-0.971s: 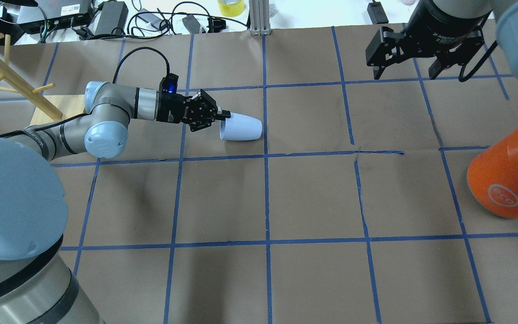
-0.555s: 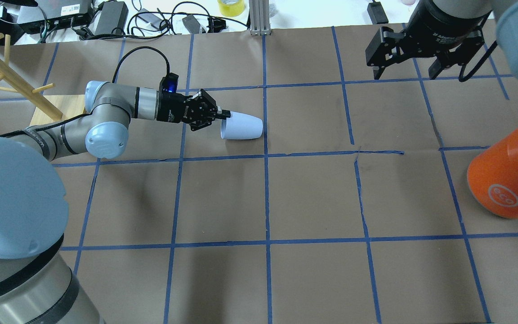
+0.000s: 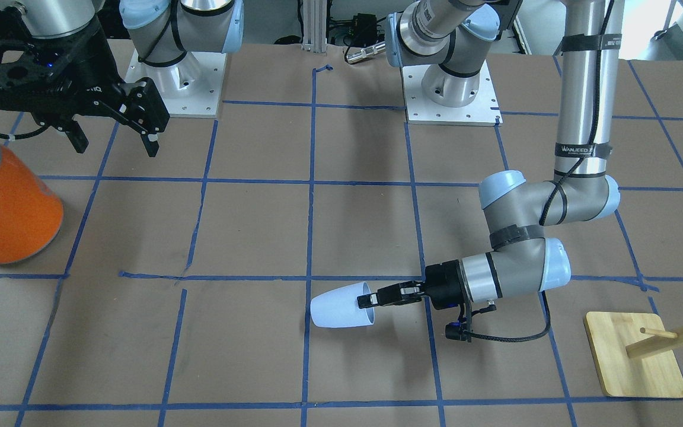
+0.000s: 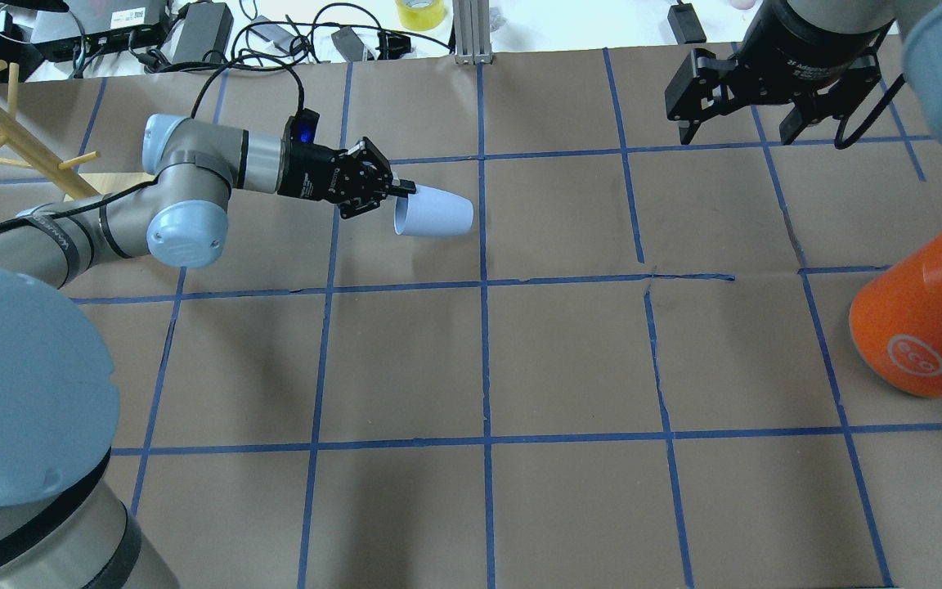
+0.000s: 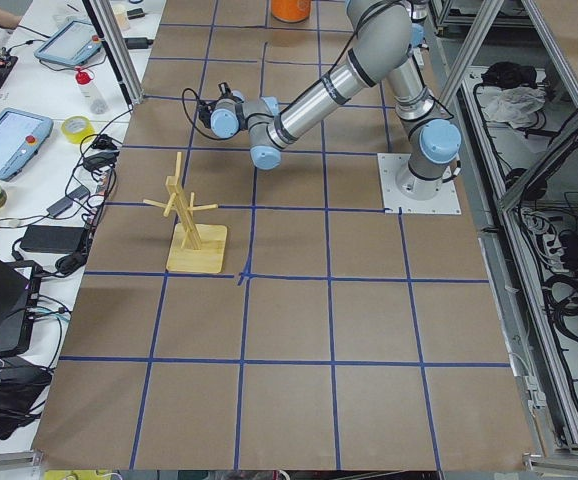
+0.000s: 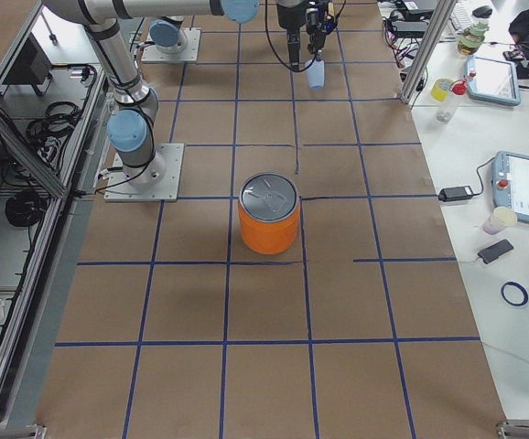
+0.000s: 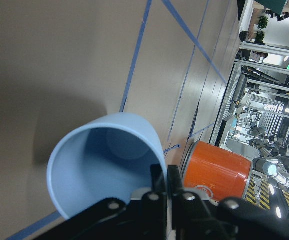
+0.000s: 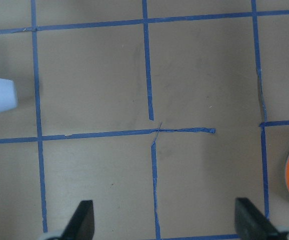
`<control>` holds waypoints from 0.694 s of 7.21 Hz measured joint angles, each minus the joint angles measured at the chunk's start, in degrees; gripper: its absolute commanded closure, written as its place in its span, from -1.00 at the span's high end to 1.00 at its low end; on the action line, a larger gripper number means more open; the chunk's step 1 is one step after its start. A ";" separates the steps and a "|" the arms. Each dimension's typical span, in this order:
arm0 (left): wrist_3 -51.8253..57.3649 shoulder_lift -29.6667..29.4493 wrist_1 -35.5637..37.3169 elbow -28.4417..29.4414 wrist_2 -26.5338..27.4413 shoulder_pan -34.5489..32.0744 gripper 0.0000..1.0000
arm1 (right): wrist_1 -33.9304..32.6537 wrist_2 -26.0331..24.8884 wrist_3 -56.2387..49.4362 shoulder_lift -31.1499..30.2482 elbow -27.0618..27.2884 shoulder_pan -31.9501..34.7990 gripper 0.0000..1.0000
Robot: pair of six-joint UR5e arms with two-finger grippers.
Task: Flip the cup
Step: 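Lift the cup with the left gripper and rotate it upright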
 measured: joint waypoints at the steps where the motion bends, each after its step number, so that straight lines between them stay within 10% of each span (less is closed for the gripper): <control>1: -3.35 1.69 0.10 1.10 3.30 -0.68 -0.99 | -0.02 0.03 0.04 0.03 0.00 0.00 1.00; 5: -3.34 8.34 -0.63 2.87 29.37 0.69 -0.94 | -0.22 0.27 0.12 0.13 0.00 0.00 1.00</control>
